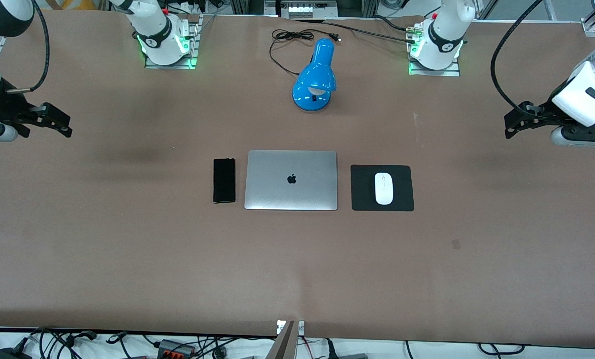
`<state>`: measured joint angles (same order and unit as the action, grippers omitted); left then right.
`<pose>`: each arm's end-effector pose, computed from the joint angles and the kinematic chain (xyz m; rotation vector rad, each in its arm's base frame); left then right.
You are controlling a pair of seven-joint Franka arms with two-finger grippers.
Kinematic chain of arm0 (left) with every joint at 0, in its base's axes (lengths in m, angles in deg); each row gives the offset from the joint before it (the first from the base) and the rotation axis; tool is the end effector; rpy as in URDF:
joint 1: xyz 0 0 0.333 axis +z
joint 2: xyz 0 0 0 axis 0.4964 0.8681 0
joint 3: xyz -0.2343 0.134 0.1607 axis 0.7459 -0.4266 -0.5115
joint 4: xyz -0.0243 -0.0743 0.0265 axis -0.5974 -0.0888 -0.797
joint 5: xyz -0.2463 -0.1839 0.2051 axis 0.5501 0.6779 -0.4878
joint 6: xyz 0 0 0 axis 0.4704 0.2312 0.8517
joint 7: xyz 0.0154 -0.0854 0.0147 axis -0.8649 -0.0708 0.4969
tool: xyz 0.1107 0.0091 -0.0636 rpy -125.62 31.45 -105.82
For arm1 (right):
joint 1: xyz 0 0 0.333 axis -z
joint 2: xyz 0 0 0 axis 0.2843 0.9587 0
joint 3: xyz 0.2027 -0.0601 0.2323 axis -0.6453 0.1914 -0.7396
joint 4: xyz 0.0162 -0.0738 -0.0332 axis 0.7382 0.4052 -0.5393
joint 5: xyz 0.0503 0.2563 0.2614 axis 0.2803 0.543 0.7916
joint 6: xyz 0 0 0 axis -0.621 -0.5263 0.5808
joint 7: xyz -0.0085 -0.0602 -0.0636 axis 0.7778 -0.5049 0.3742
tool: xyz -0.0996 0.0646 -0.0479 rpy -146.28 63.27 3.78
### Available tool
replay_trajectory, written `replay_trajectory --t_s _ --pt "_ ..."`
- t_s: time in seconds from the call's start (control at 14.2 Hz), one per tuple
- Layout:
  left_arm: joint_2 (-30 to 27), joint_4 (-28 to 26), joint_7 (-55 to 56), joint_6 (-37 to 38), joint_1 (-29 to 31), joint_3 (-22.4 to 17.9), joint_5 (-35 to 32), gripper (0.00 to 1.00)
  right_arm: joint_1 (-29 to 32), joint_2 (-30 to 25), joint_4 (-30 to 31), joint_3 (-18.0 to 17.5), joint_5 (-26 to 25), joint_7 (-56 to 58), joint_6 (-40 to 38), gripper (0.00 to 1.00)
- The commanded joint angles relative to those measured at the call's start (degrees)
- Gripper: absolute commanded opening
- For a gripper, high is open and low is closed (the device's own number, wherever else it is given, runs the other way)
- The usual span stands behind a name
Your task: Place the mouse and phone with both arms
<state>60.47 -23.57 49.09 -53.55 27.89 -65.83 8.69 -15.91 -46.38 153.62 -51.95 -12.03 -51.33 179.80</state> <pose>0.5415 -0.0328 0.5815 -3.0946 0.0864 -0.0165 0.5227 -0.0215 0.5406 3.1048 0.0435 0.0697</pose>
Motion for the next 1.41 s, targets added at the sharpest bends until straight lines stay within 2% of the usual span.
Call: replay_trajectory --t_s 0.0,0.49,0.71,0.85,1.34 --pt "-0.53 -0.82 -0.10 -0.41 0.99 -0.03 -1.07 1.00 0.71 -1.29 -0.50 -0.33 -0.56 1.23 -1.11 1.00" --pt "-0.44 -0.73 -0.89 -0.59 0.99 0.14 -0.99 1.00 0.71 -1.29 -1.30 -0.15 0.14 2.64 -1.82 1.00" --pt "-0.36 -0.73 -0.89 -0.41 0.90 0.23 -0.99 1.00 1.32 -1.37 -1.39 -0.77 0.05 -0.43 -1.74 1.00" --pt "-0.36 -0.64 -0.80 -0.41 0.90 0.50 -0.99 1.00 2.72 -1.37 -1.30 -2.43 0.05 0.35 -1.91 1.00" --pt "-0.36 -0.64 -0.80 -0.32 0.90 0.50 -0.99 1.00 2.82 -1.46 -1.21 -2.53 0.49 -0.52 -3.84 1.00"
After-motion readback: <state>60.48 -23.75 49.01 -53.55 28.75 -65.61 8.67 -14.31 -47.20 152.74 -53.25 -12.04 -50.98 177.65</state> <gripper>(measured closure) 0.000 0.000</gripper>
